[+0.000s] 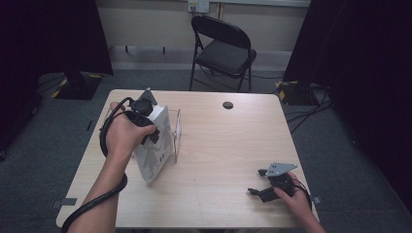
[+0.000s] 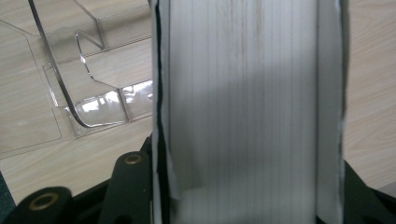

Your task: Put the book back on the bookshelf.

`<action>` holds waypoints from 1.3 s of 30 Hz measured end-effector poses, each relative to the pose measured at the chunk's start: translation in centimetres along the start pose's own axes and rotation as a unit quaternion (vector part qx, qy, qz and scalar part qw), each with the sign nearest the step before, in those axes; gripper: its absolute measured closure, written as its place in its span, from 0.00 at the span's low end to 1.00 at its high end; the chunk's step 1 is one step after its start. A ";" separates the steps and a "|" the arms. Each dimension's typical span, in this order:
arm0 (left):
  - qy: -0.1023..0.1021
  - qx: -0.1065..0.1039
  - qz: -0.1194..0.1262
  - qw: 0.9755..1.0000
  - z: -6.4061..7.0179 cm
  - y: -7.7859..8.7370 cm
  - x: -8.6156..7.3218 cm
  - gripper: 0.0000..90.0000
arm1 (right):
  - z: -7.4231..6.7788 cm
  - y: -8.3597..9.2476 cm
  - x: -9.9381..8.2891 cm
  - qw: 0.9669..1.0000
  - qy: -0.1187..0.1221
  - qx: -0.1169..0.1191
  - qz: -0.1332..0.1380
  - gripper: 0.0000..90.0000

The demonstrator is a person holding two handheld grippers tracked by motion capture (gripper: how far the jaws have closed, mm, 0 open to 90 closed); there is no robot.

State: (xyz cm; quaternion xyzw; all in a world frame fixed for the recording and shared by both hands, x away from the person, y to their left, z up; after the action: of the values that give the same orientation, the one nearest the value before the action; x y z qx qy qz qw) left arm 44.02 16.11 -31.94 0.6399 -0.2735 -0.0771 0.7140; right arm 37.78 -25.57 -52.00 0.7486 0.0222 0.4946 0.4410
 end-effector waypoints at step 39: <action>0.029 0.006 -0.004 1.000 -0.5 -0.6 2.4 0.59 | 0.0 0.0 0.0 1.000 0.001 0.001 0.000 0.15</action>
State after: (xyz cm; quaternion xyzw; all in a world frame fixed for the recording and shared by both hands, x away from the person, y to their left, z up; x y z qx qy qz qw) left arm 46.45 15.37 -31.80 0.6470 -0.2507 -0.0600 0.7176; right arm 37.79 -25.59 -52.00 0.7483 0.0232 0.4954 0.4405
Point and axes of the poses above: each handheld gripper's, and its own axes: y roughly backward along the jaws, x roughly out of its top, z roughly to its right, the point moved 3 cm from there along -y, roughly forward along the jaws, and after that the axes turned 9 degrees about -y, right-handed, at the moved point
